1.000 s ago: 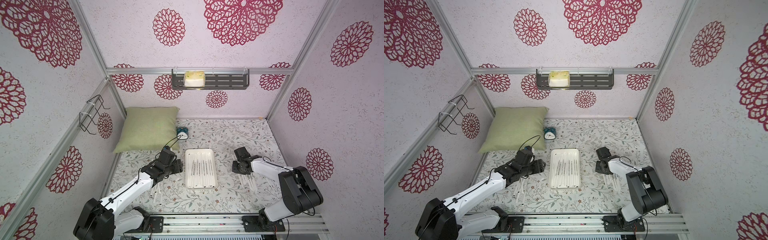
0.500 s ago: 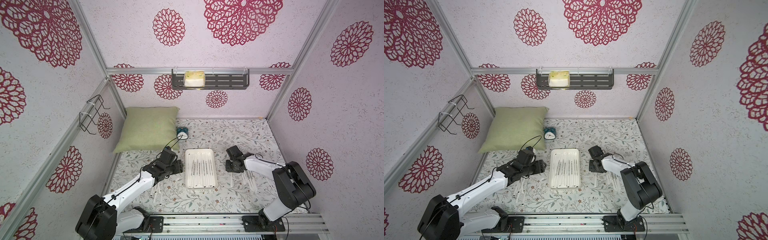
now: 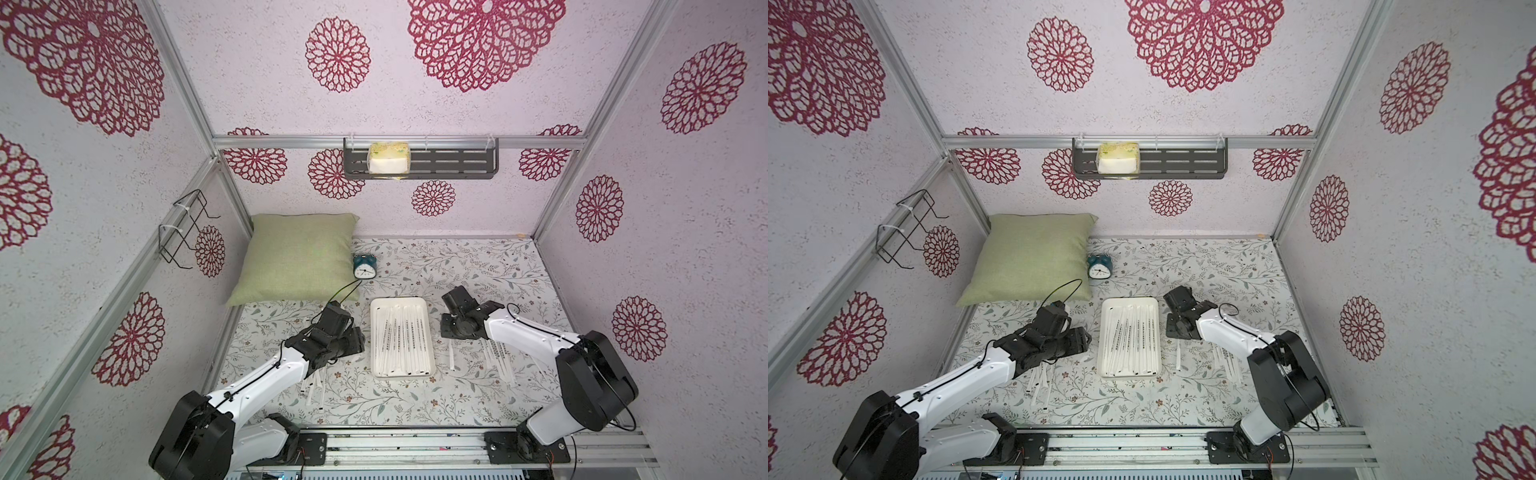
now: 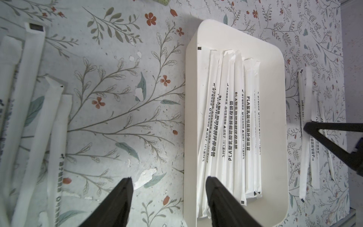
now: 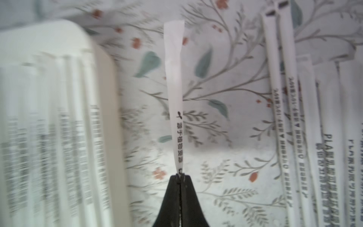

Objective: Put the straws into the storage box
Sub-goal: Pick up the straw from the center of the board, then place the straw in the storage box.

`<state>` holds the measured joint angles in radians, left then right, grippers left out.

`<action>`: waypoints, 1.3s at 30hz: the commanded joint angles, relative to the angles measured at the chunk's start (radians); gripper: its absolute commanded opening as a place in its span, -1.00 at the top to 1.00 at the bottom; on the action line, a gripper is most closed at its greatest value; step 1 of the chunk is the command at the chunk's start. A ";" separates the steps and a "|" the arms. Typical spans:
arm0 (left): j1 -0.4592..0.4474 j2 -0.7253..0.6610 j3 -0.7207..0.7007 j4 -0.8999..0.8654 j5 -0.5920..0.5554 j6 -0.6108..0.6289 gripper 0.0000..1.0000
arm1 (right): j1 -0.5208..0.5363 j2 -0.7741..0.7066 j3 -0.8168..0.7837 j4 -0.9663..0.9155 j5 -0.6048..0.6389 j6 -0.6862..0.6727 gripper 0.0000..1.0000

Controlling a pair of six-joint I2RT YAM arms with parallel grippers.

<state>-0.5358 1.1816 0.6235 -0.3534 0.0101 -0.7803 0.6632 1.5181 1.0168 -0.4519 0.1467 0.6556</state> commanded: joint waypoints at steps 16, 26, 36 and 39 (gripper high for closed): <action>0.008 0.016 -0.101 0.204 0.094 -0.085 -0.17 | 0.264 0.319 0.188 0.330 -0.145 0.342 0.91; 0.007 0.051 -0.128 0.252 0.118 -0.088 -0.14 | 0.284 0.403 0.211 0.336 -0.149 0.376 0.89; 0.006 0.049 -0.127 0.248 0.118 -0.085 -0.13 | 0.276 0.451 0.292 0.236 -0.100 0.279 0.80; 0.007 0.044 -0.128 0.245 0.115 -0.084 -0.14 | 0.273 0.452 0.297 0.225 -0.110 0.263 0.76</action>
<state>-0.5354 1.2301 0.5018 -0.1318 0.1230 -0.8684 0.9424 1.9713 1.2907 -0.1852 0.0223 0.9600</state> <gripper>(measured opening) 0.569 0.118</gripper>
